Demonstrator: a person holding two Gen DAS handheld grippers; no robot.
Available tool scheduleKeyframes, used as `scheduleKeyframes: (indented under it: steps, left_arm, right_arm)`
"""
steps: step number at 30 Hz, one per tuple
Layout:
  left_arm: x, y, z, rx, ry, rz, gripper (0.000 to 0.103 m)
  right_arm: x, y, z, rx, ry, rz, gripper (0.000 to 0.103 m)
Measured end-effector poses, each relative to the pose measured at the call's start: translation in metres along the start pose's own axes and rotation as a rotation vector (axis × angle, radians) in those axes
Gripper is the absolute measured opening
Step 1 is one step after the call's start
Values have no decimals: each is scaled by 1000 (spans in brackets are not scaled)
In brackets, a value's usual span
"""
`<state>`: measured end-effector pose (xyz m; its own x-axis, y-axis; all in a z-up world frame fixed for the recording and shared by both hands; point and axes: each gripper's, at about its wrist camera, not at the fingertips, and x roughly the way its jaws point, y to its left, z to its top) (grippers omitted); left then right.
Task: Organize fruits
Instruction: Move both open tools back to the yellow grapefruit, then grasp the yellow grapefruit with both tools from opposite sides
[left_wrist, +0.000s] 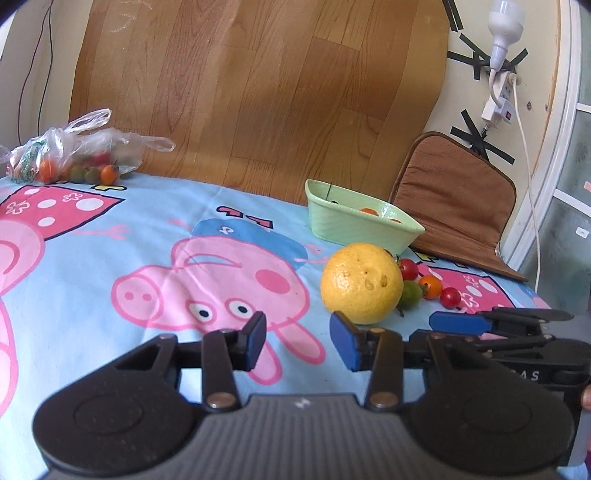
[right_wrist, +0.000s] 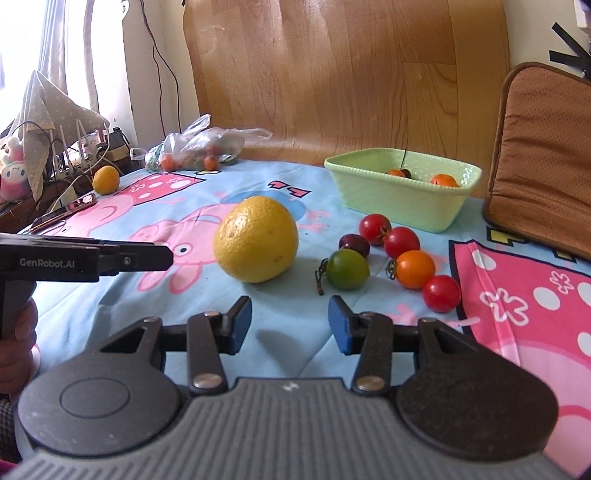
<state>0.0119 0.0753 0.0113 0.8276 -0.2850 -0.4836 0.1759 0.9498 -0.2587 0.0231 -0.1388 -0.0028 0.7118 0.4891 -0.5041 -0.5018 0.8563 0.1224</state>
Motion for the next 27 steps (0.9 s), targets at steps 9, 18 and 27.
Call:
scheduleKeyframes:
  steps: [9, 18, 27]
  left_arm:
    - [-7, 17, 1, -105, -53, 14, 39]
    - [-14, 39, 0, -227, -91, -28, 38]
    - [-42, 74, 3, -316, -145, -9, 39]
  right_arm:
    - [3, -26, 34, 226, -61, 155, 49]
    - [31, -2, 57, 184, 12, 168, 41]
    - [18, 68, 57, -103, -19, 229, 41]
